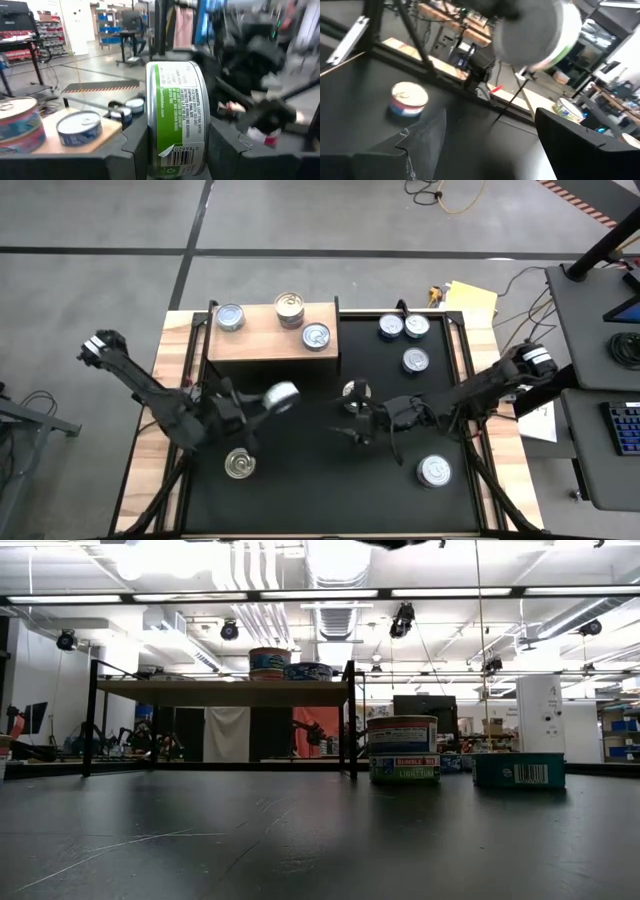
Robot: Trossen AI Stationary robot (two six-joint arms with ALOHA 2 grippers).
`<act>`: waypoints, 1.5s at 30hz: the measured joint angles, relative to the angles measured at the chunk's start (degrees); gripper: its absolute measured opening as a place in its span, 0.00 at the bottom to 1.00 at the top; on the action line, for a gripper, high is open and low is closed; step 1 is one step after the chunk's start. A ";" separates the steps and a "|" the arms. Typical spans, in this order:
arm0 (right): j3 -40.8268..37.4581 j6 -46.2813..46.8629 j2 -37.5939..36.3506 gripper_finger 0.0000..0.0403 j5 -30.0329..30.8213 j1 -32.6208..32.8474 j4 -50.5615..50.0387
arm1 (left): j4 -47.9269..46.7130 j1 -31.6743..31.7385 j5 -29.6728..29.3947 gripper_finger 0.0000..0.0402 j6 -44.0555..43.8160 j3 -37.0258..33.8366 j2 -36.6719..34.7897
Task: Stack canned seafood by type on shelf
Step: Stack the green/white tuna can on top of the other green/white tuna can on the shelf
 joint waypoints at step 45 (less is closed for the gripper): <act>15.12 -82.55 17.45 0.51 17.64 5.55 14.69 | 27.34 2.68 20.46 0.31 -50.15 -13.27 -0.35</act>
